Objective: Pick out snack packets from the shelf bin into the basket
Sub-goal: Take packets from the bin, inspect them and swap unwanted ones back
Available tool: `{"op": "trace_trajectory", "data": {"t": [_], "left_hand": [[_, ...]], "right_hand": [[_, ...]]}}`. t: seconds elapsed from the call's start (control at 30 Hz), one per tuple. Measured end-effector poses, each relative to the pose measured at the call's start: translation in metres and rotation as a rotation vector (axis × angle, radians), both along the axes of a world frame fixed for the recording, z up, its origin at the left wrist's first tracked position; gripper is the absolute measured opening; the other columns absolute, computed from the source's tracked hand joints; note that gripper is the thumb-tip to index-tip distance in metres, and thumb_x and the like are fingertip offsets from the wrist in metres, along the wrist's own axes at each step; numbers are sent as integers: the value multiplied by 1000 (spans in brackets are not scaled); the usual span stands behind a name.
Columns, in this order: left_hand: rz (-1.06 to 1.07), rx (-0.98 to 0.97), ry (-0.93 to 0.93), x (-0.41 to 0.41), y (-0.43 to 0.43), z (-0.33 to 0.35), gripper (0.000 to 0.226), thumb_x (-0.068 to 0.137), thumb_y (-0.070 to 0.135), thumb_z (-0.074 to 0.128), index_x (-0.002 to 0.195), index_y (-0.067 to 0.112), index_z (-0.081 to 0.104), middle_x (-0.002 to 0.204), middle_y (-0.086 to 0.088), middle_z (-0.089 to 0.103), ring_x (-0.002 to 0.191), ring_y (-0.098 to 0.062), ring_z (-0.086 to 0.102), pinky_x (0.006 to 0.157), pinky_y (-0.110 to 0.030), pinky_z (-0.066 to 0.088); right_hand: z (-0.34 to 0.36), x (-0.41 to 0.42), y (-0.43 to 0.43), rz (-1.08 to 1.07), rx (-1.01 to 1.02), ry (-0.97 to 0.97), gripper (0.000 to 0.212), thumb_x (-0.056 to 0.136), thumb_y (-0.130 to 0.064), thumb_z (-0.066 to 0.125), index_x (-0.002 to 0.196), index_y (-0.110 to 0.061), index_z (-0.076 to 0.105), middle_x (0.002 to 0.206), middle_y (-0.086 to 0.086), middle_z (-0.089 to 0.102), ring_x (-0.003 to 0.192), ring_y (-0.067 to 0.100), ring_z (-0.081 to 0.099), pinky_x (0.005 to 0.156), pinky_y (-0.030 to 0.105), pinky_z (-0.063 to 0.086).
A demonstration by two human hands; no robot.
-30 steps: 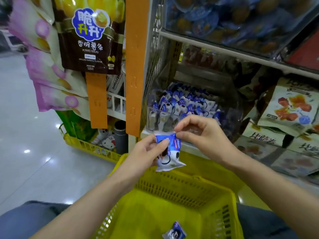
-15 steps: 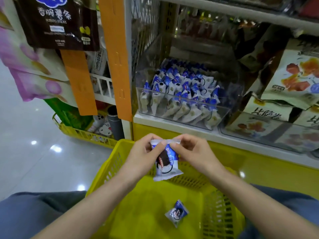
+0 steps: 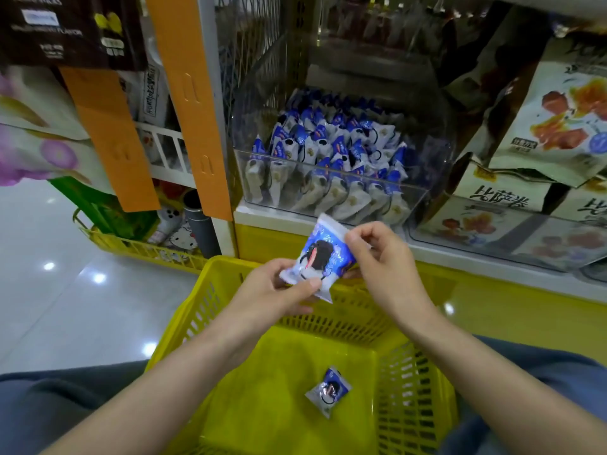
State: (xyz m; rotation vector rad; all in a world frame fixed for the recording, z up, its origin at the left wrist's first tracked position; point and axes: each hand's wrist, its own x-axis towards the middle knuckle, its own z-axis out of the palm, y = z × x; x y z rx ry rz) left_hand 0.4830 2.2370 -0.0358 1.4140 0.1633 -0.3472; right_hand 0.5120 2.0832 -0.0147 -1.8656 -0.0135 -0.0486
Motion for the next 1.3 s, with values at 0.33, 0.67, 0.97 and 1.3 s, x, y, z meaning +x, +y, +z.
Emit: {"op": "trace_trajectory", "data": {"t": [0.33,0.67,0.97,1.3], "left_hand": [[366,149,-203,19,13,-5,12,88,12,58,78,17,65,73,1,66,67,-7,58,67,-25,48],[42,632,-646,15,14,1,27,84,11,64,72,35,60,70,12,62,68,2,56,59,-8,39],[106,424,-457,14,9,-4,21,87,16,61,69,27,62,65,20,63,64,4,55,65,-18,45],[16,454,-499,13,7,-2,21,87,14,60,69,26,60,62,18,59,63,-2,52,60,-24,40]], "right_hand": [[-7,-6,7,110,311,304,19,97,-7,41,79,-13,37,50,-4,63,59,11,68,53,17,54],[-14,-13,7,279,-260,-51,28,82,-20,67,108,-24,55,101,-17,61,93,-6,56,83,8,43],[-18,-11,7,222,-59,140,16,85,-17,64,99,-14,56,95,-1,65,88,11,62,75,15,49],[-10,-16,4,202,-538,-361,8,85,-35,62,79,-30,59,74,-14,61,72,2,56,58,26,47]]}}
